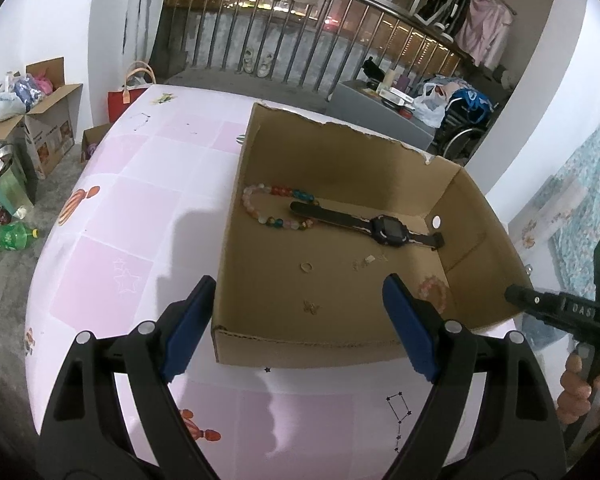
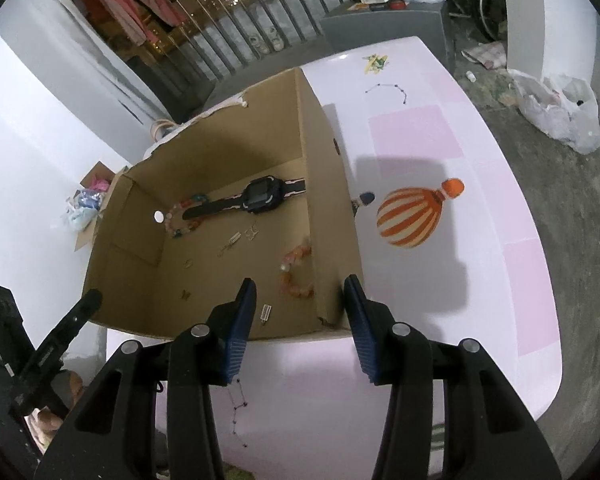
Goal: Organize jewelry
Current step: 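Withdraw both open grippers up from the box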
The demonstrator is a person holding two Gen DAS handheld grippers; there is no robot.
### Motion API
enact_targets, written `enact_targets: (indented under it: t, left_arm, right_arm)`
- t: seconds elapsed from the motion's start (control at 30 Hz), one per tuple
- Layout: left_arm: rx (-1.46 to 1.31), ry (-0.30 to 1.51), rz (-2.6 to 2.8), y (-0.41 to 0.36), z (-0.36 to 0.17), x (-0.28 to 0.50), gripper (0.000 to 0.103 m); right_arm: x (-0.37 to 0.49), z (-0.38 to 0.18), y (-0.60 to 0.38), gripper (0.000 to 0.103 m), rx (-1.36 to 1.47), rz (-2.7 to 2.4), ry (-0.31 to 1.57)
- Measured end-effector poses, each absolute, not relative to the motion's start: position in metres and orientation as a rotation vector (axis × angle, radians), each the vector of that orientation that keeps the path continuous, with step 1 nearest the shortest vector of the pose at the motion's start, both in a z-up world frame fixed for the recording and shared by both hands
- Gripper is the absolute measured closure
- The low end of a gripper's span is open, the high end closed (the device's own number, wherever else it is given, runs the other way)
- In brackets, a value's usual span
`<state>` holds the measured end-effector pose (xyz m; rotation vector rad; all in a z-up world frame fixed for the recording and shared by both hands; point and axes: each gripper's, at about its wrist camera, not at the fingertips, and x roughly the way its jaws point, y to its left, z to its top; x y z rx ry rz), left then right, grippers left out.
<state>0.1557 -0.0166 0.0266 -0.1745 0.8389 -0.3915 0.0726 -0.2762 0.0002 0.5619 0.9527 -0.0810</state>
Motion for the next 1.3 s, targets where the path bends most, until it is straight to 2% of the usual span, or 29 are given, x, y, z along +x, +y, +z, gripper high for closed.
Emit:
enact_targets:
  t: [1.07,1.17,1.3]
  left_arm:
    - [-0.265,0.865,-0.373,0.018,0.026,0.144,0.023]
    - [-0.166,0.865,-0.392,0.019,0.025,0.131,0.022]
    - [-0.148,0.777,-0.337,0.035,0.035,0.114,0.022]
  right_arm:
    - [0.026,-0.004,-0.27,0.057,0.654,-0.079,0.954]
    - [0.011,0.019,-0.259,0.057,0.452,-0.122,0.848]
    - [-0.011,0.028,-0.263,0.055,0.502,-0.116,0.693]
